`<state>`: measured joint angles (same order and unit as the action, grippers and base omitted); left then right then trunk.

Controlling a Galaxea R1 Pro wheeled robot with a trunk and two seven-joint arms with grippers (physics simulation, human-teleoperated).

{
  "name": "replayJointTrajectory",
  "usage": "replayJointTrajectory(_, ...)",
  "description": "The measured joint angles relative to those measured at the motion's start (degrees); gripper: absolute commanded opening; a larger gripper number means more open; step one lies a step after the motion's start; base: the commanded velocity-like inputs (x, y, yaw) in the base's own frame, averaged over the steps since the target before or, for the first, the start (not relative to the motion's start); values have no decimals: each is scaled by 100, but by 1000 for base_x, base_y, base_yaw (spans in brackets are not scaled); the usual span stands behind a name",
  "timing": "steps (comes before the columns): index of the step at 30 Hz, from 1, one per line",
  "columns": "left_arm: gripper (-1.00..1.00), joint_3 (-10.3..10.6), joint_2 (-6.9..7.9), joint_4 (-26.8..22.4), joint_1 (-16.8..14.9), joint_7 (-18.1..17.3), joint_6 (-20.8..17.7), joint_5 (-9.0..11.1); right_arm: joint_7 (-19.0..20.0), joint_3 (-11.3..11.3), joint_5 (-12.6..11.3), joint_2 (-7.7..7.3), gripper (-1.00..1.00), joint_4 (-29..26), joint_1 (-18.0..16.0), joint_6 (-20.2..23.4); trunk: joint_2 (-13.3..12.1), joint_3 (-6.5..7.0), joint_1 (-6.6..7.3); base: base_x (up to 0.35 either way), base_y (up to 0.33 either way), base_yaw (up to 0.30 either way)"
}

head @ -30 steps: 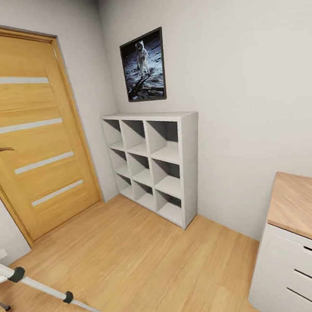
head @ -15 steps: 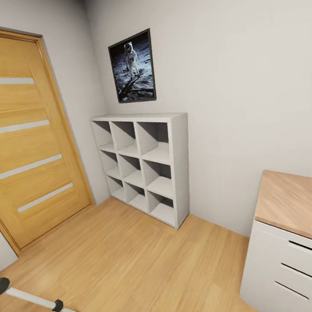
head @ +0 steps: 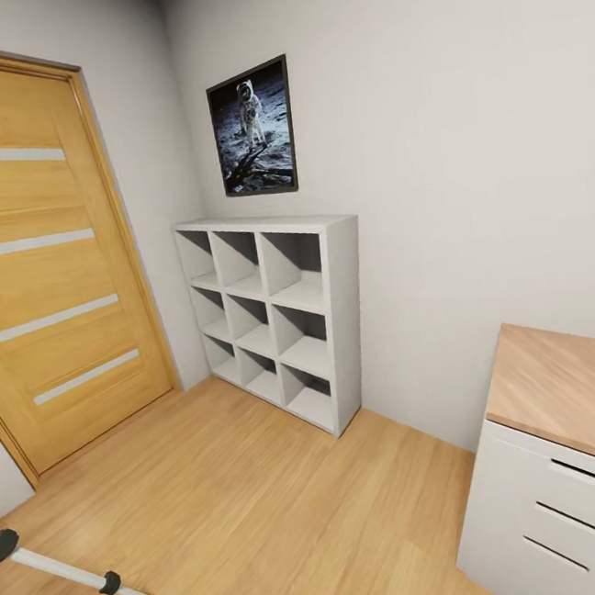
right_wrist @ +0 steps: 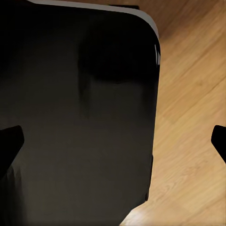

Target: Attach the digital camera to the camera tripod in the bedroom.

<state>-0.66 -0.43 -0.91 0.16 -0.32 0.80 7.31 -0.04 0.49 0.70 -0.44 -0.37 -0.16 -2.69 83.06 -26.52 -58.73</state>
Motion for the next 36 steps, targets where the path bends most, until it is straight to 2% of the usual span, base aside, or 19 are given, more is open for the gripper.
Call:
replayJointTrajectory(8, 100, 7, 12, -3, 0, -1, 19, 43, -63, -18, -14, -23, 100, -6, 0, -37, 0, 0, 0, 0, 0, 0)
replayJointTrajectory(11, 100, 16, 28, -64, -2, 12, 18, 100, -110, -18, 3, -94, 100, -64, 0, -25, 0, 0, 0, 0, 0, 0)
replayJointTrajectory(13, 100, 18, 47, -224, -5, 19, -7, 136, -128, -20, 12, -136, 100, -180, -1, -25, 0, 0, 0, 0, 0, 0)
replayJointTrajectory(17, 100, 24, 86, -1034, -6, 37, -215, 209, -181, -23, 14, -190, 100, -825, -1, 26, 0, 1, 0, 0, 0, 0)
replayJointTrajectory(19, 100, 26, 134, -1621, -8, 42, -640, 256, -197, -21, 20, -216, 100, -1414, -2, 224, -1, 2, 0, 0, 0, 0)
replayJointTrajectory(20, 100, 27, 183, -2029, -10, 41, -1075, 285, -195, -21, 21, -227, 100, -1851, -6, 487, -1, 4, 0, 0, 0, 0)
replayJointTrajectory(22, 100, 27, 239, -2480, -6, 44, -1587, 323, -184, -28, 15, -235, 100, -2366, -7, 894, -1, 2, 0, 0, 0, 0)
replayJointTrajectory(23, 100, 27, 294, -2903, -10, 45, -2074, 366, -168, -34, 13, -252, 100, -2898, -14, 1385, -1, 4, 0, 0, 0, 0)
replayJointTrajectory(26, 100, 25, 371, -3535, -27, 46, -2724, 451, -148, -52, -10, -271, 100, -3855, -17, 2173, -1, 3, 0, 0, 0, 0)
replayJointTrajectory(27, 100, 22, 406, -3904, -73, 47, -3039, 523, -139, -63, -24, -277, 100, -4412, -41, 2629, -1, 4, 0, 0, 0, 0)
replayJointTrajectory(29, 100, 13, 427, -4261, -171, 47, -3291, 614, -132, -72, -39, -282, 100, -4992, -111, 3041, -1, 3, 0, 0, 0, 0)
replayJointTrajectory(30, 100, 8, 438, -4519, -315, 47, -3482, 723, -130, -77, -57, -281, 100, -5407, -248, 3362, -1, 4, 0, 0, 0, 0)
replayJointTrajectory(31, 100, 5, 440, -4627, -429, 47, -3578, 775, -132, -81, -67, -279, 100, -5604, -358, 3499, -2, 4, 0, 0, 0, 0)
replayJointTrajectory(32, 100, 1, 438, -4758, -678, 45, -3764, 877, -137, -86, -83, -273, 100, -5810, -617, 3702, -1, 3, 0, 0, 0, 0)
replayJointTrajectory(35, 100, -4, 420, -4828, -1222, 42, -4097, 1009, -139, -96, -100, -255, 100, -5786, -1206, 3890, -2, 4, 0, 0, 0, 0)
replayJointTrajectory(36, 100, -7, 392, -4789, -1575, 44, -4307, 1063, -139, -102, -117, -242, 100, -5526, -1633, 3944, -2, 3, 0, 0, 0, 0)
